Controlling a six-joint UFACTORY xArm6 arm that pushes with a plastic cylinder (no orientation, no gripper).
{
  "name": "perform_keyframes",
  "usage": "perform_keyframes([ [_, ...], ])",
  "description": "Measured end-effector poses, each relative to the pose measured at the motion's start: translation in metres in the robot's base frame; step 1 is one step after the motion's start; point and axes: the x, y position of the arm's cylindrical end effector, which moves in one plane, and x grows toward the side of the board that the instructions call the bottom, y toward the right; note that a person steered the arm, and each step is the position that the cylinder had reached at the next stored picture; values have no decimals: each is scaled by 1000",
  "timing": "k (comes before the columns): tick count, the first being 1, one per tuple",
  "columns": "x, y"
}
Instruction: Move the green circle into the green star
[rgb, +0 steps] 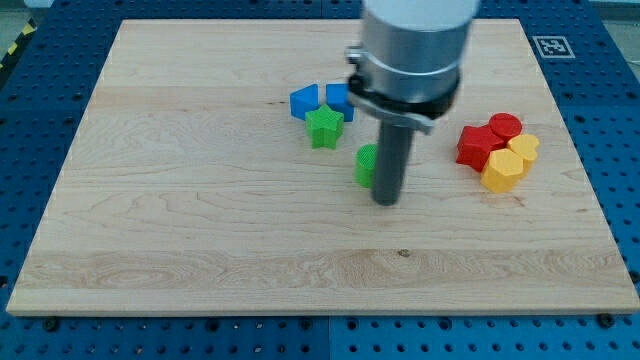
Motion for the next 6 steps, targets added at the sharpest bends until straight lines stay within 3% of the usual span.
perform_keyframes([
  [1,0,41],
  [2,-15,44],
  [5,-28,-105],
  [6,-28,-128],
])
